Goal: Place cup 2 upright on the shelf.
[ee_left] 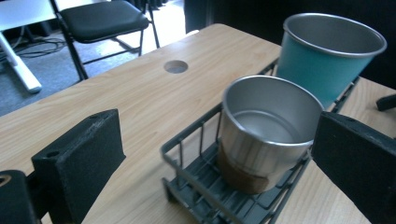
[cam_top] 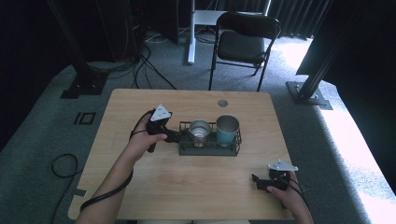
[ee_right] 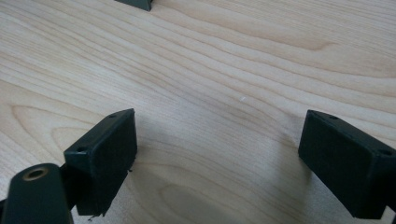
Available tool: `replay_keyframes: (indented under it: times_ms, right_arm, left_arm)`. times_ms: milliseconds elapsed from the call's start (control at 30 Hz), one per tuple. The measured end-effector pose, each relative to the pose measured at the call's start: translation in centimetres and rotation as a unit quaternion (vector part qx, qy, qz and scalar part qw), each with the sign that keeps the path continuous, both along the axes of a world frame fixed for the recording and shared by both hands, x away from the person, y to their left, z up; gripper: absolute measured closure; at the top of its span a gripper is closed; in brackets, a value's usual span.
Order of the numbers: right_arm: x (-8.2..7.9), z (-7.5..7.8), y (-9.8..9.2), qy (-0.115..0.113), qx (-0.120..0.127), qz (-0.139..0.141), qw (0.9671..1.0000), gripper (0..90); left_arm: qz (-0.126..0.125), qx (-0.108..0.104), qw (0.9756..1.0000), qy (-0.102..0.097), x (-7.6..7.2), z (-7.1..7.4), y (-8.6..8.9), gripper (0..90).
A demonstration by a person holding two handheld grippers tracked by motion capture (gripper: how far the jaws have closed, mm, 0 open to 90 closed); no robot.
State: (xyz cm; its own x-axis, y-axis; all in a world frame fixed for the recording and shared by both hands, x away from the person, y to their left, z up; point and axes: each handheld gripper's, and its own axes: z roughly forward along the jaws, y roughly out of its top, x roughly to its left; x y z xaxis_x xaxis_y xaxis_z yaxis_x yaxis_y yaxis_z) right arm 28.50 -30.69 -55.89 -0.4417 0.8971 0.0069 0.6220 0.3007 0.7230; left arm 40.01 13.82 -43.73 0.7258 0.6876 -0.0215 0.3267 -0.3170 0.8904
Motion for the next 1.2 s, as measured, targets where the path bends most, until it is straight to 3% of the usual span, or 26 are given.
replay_keyframes:
  times_ms: [233,1200]
  right_arm:
    - [0.0,0.0,0.0,0.0,0.0,0.0,1.0,11.1]
    - [0.0,0.0,0.0,0.0,0.0,0.0,1.0,11.1]
  left_arm:
    - [0.029,-0.001,0.9996,-0.004,-0.2,-0.3,1.6,3.0]
    - [0.055,0.016,0.9982,0.017,-1.9,-3.4,4.5,2.9]
